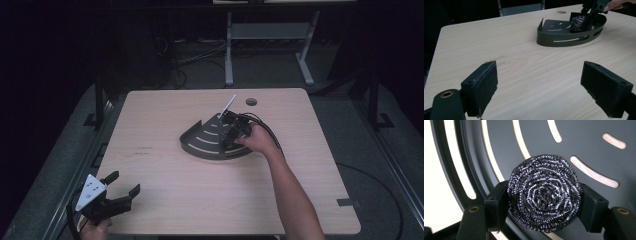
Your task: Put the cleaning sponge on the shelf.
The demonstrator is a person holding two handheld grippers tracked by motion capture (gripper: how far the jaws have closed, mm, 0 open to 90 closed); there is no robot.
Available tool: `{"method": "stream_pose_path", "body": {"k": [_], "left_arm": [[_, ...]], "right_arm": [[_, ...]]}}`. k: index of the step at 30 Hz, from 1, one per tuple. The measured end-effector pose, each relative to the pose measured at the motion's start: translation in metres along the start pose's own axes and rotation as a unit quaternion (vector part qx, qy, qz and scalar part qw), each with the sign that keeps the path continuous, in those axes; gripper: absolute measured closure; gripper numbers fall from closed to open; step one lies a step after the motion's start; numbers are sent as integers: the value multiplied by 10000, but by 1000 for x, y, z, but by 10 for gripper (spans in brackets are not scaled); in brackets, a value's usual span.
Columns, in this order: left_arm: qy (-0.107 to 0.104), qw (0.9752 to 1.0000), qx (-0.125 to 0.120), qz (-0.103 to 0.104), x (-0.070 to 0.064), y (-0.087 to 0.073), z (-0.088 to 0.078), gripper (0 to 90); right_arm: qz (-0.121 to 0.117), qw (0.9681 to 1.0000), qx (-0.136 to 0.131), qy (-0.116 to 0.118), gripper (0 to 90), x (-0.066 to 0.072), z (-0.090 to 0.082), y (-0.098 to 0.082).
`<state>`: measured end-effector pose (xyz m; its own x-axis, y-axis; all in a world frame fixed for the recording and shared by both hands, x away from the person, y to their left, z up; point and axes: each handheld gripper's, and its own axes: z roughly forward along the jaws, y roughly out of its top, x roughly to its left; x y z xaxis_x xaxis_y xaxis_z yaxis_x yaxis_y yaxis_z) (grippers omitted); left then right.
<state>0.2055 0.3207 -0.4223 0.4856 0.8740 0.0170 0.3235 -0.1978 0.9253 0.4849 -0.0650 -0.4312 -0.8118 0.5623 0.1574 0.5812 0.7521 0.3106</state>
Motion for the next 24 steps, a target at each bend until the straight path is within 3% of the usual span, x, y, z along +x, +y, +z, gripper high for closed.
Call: {"method": "stream_pose_path", "body": {"k": [24], "left_arm": [[5, 10000, 12, 10, 0, 0, 0, 133]], "right_arm": [[98, 9999, 21, 28, 322, 0, 6, 2]]}}
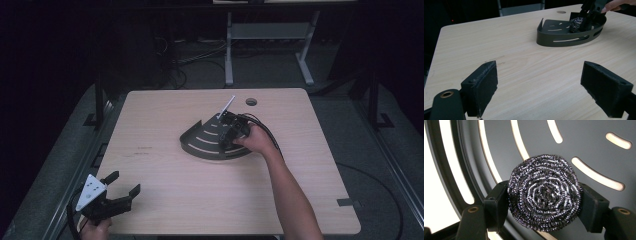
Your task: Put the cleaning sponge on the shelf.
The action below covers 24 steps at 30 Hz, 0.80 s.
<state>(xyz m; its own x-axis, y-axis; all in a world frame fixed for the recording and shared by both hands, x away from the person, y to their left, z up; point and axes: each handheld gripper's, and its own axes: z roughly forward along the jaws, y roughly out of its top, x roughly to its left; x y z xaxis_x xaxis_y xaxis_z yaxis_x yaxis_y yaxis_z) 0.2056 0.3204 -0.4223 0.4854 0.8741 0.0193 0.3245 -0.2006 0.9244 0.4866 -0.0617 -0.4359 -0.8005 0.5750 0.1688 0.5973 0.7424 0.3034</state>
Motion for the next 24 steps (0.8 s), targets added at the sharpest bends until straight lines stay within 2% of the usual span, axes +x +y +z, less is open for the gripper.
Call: {"method": "stream_pose_path", "body": {"k": [24], "left_arm": [[17, 10000, 30, 8, -1, 0, 2, 134]], "right_arm": [[47, 10000, -39, -52, 291, -2, 1, 0]]}}
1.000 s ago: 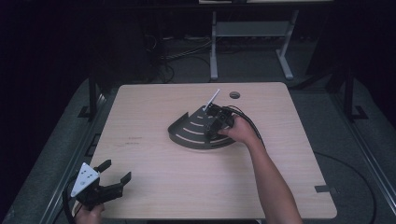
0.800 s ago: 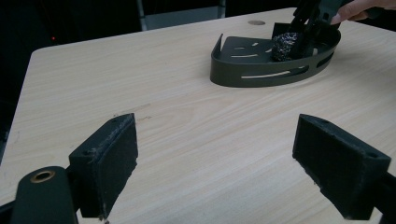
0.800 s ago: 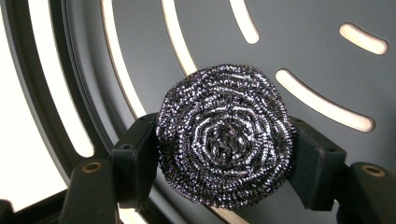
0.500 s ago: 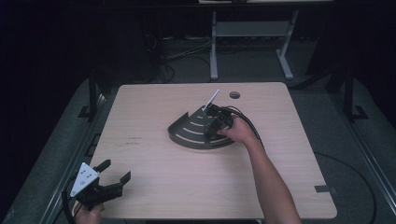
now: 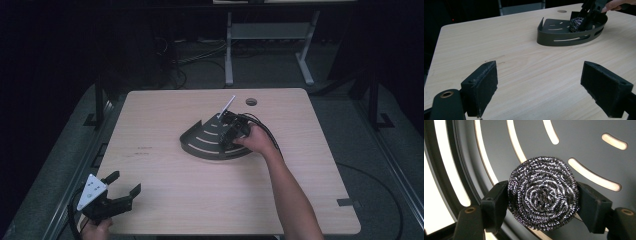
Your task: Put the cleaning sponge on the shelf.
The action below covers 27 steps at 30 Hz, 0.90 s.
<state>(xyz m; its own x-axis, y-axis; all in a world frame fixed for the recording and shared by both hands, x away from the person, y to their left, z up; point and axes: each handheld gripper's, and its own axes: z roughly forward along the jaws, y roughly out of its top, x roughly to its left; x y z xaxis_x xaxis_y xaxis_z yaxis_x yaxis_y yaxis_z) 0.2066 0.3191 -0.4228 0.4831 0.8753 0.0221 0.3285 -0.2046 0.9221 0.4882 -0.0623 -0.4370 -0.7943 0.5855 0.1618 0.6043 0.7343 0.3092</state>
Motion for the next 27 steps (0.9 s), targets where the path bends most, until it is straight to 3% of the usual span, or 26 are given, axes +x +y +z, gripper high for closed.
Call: {"method": "stream_pose_path", "body": {"k": [16, 27], "left_arm": [[25, 10000, -16, 6, 1, 0, -2, 134], [6, 10000, -27, -7, 1, 0, -2, 133]], "right_arm": [[-90, 9999, -28, -38, 244, 3, -5, 0], [-111, 9996, -250, -72, 224, 5, -26, -5]]}}
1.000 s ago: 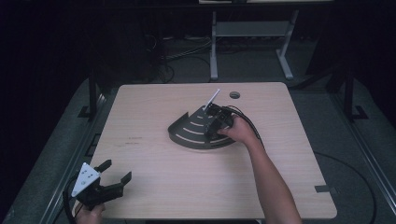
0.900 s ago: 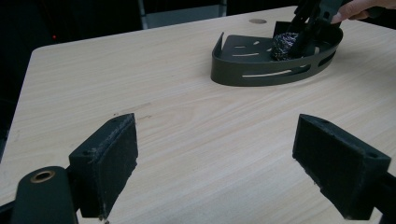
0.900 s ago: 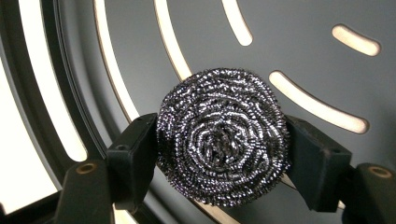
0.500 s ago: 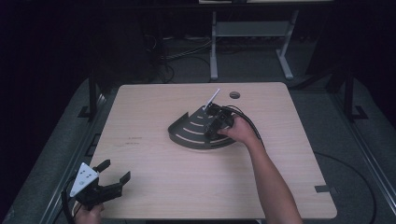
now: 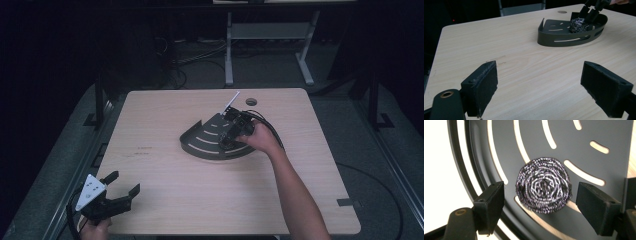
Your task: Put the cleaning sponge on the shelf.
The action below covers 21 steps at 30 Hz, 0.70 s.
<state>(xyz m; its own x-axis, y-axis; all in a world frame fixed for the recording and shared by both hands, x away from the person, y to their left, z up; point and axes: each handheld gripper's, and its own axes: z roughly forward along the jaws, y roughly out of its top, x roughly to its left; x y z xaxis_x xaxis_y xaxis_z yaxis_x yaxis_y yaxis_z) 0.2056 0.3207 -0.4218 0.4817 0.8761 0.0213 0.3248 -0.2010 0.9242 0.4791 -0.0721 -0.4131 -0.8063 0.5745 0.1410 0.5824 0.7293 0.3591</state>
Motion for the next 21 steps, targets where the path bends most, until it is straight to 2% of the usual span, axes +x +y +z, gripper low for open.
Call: {"method": "stream_pose_path", "body": {"k": [4, 9, 21], "left_arm": [[3, 10000, -5, 16, -1, 0, 0, 134], [-9, 10000, -5, -4, -1, 0, 0, 134], [-10, 10000, 25, 8, -1, 0, 1, 134]], "right_arm": [[-5, 10000, -37, -18, 224, 0, -8, -4], [11, 9998, -214, -7, 224, 1, -21, -13], [-41, 9997, -260, 21, 215, 4, -34, -28]]}}
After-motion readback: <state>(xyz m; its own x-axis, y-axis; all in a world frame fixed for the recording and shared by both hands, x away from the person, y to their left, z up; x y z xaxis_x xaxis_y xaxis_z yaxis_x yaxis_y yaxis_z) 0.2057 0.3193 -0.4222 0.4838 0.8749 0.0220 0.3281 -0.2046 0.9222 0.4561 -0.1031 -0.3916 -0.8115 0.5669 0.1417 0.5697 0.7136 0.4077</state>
